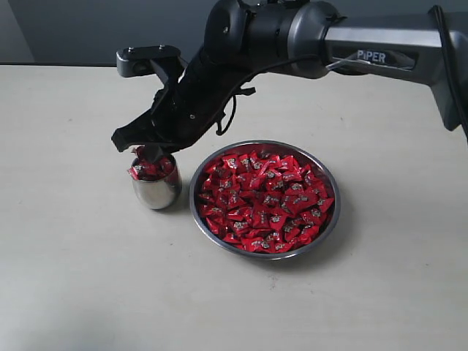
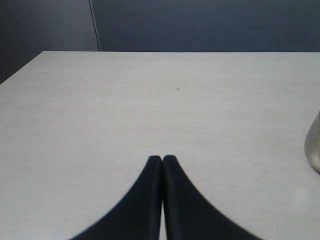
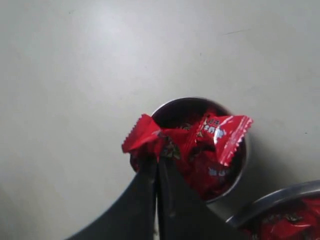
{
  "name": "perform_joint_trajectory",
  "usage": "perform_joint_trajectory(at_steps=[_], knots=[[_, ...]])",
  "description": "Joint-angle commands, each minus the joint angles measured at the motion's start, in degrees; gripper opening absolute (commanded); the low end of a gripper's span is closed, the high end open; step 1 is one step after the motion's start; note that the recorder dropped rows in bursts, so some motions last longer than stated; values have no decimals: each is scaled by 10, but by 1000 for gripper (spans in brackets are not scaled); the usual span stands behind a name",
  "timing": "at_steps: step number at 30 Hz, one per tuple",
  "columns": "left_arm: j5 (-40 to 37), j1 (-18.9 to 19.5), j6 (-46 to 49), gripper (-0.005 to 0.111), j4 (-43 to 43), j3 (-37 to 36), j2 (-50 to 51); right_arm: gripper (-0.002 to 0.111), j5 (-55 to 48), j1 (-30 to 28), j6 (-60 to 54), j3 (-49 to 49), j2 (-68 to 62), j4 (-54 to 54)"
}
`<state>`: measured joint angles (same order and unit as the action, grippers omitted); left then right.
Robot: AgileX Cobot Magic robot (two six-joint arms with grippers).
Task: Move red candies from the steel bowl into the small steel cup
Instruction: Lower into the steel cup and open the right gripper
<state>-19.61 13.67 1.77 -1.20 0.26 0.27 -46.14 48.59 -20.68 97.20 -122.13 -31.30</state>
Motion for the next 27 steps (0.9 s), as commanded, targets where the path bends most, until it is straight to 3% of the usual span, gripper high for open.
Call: perform_joint_trajectory(at_steps=[1, 27], knots=[[5, -5, -1, 0, -1, -3, -3, -1, -1, 0, 0, 3, -4, 15], [5, -5, -1, 0, -1, -3, -3, -1, 9, 0, 0, 3, -4, 16]])
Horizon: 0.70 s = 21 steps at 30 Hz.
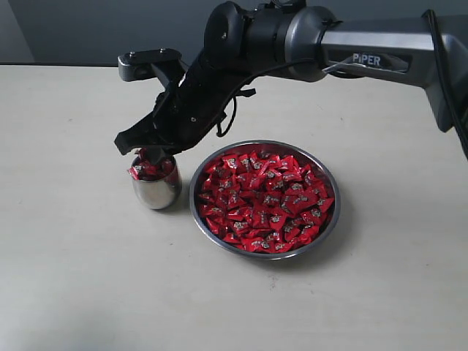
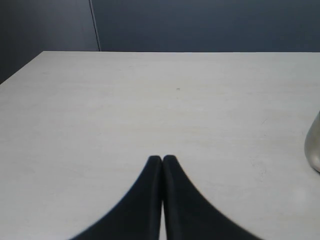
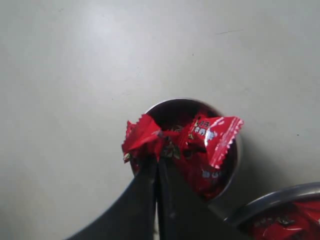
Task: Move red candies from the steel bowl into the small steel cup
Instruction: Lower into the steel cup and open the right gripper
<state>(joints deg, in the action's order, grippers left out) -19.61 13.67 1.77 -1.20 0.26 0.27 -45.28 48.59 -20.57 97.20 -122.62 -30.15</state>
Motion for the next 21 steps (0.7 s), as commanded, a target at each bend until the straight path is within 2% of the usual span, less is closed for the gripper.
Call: perform_joint_trajectory(at_steps=[1, 5, 12, 21], knots=[[5, -5, -1, 0, -1, -3, -3, -1, 2, 0, -1, 3, 0, 7], [5, -5, -1, 0, -1, -3, -3, 0, 1, 0, -1, 3, 0, 7], [5, -5, -1, 0, -1, -3, -3, 26, 1, 0, -1, 3, 0, 18], [5, -5, -1, 0, -1, -3, -3, 27, 2, 0, -1, 3, 0, 18]])
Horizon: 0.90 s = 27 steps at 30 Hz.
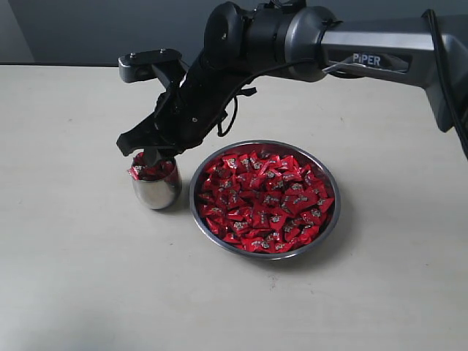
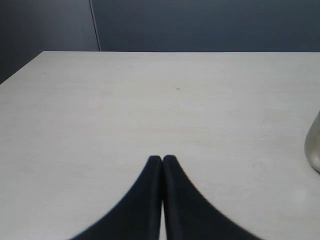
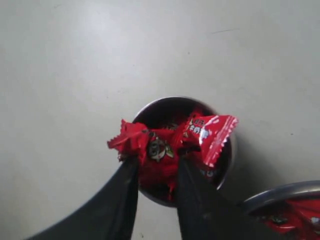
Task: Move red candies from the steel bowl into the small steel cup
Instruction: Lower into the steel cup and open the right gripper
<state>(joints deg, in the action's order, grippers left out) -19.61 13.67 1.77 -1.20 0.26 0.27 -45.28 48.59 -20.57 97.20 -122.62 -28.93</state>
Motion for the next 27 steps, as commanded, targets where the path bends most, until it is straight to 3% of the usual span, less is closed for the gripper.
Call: perform_joint_trajectory(at_steps=[1, 27], knots=[[5, -5, -1, 0, -1, -3, -3, 27, 3, 0, -1, 3, 0, 6], [5, -5, -1, 0, -1, -3, -3, 27, 4, 0, 25, 21, 0, 43]])
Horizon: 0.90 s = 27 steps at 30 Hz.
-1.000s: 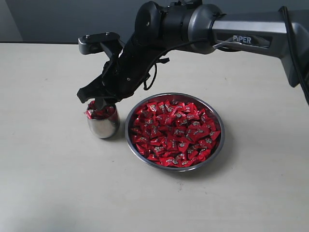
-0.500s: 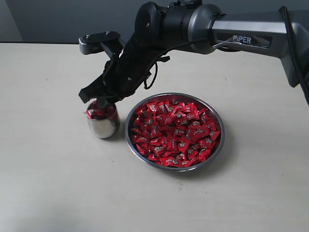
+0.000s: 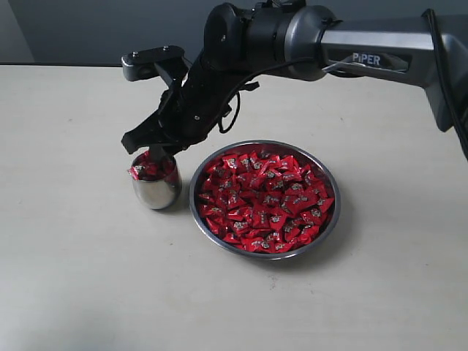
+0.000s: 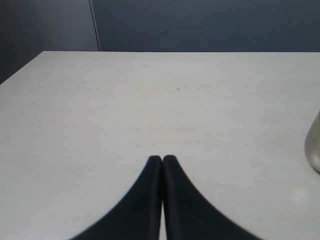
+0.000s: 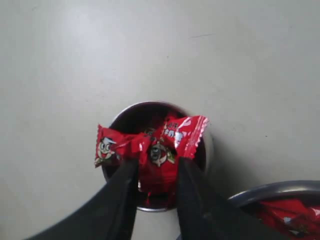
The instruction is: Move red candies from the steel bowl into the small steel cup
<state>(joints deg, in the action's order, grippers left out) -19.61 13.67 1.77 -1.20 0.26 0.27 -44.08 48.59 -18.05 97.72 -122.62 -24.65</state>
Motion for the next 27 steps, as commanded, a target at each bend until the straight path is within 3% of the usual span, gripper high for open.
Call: perform_joint_trajectory(at_steps=[1, 27], knots=[[5, -5, -1, 0, -1, -3, -3, 27, -12, 0, 0, 19, 0, 0], [5, -5, -1, 0, -1, -3, -3, 25, -69, 0, 19, 78, 4, 34]])
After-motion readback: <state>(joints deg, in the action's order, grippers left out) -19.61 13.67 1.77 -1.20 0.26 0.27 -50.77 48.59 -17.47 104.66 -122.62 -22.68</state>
